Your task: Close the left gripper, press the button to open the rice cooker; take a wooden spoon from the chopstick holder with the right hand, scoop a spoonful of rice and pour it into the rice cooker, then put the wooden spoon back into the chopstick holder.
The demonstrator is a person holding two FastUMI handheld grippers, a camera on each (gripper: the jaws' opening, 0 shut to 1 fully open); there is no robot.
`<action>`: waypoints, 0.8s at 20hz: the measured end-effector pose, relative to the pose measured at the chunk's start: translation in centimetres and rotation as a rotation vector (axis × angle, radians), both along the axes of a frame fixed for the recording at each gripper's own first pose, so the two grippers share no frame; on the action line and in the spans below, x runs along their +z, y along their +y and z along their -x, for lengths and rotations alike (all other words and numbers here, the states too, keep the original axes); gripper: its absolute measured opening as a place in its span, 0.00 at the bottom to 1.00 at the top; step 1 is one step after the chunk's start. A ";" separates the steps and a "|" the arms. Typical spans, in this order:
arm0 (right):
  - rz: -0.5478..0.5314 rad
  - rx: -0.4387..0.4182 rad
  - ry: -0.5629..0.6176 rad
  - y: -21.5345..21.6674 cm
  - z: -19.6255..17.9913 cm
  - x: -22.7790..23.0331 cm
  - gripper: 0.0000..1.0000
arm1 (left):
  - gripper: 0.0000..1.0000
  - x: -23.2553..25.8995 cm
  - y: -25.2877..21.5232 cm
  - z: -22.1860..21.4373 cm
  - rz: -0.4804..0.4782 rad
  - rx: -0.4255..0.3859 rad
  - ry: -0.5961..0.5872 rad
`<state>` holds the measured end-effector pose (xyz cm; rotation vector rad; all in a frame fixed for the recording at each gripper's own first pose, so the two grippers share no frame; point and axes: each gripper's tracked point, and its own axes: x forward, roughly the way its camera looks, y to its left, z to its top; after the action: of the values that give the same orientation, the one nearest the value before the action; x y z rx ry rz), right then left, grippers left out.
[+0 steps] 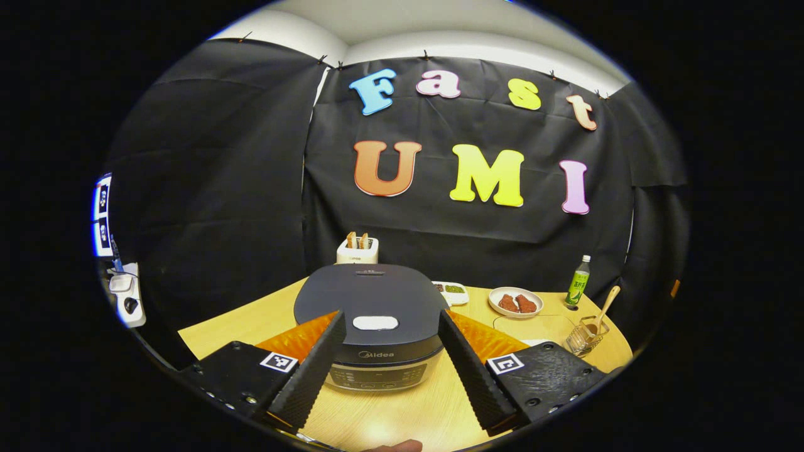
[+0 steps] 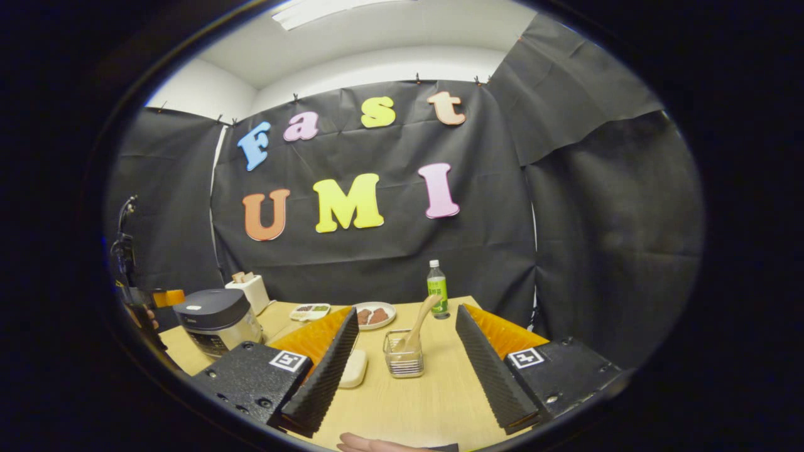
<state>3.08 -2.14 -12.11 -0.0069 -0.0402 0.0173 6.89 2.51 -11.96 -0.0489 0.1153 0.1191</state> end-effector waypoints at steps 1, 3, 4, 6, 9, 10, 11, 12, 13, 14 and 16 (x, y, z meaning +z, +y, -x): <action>0.004 0.001 0.000 0.2 0.2 0.2 1.00 | 0.94 0.8 -0.4 0.6 -0.008 -0.009 -0.016; 0.017 0.004 -0.008 0.6 0.7 0.7 1.00 | 0.94 2.6 -0.7 1.7 -0.013 -0.022 -0.052; 0.024 0.002 -0.013 0.7 0.9 0.9 1.00 | 0.94 3.1 -1.2 2.2 -0.013 -0.035 -0.053; 0.035 0.006 -0.016 1.1 1.3 1.5 1.00 | 0.94 4.1 -1.8 3.2 -0.023 -0.052 -0.057; 0.045 0.016 -0.022 1.6 1.9 2.5 0.96 | 0.94 6.4 -2.6 4.8 -0.066 -0.078 -0.109; 0.047 0.016 -0.024 1.6 2.1 2.9 0.96 | 0.94 6.9 -2.9 5.2 -0.081 -0.084 -0.125; 0.049 0.014 -0.025 1.6 2.2 3.2 0.96 | 0.94 7.6 -3.3 5.6 -0.092 -0.091 -0.139; 0.051 0.015 -0.029 1.7 2.4 3.6 0.96 | 0.94 8.0 -3.6 5.9 -0.102 -0.097 -0.151; 0.053 0.019 -0.035 1.8 2.7 4.0 0.96 | 0.94 8.5 -4.0 6.2 -0.113 -0.105 -0.164; 0.054 0.028 -0.044 2.0 2.9 4.4 0.96 | 0.94 9.0 -4.6 6.7 -0.124 -0.117 -0.177; 0.059 0.039 -0.063 2.3 3.3 5.2 0.96 | 0.94 10.2 -5.5 7.4 -0.142 -0.142 -0.210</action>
<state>-0.21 0.18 -6.91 -0.0660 -0.1031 0.0574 -0.55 -3.02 -1.73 0.0883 -0.0997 -0.0204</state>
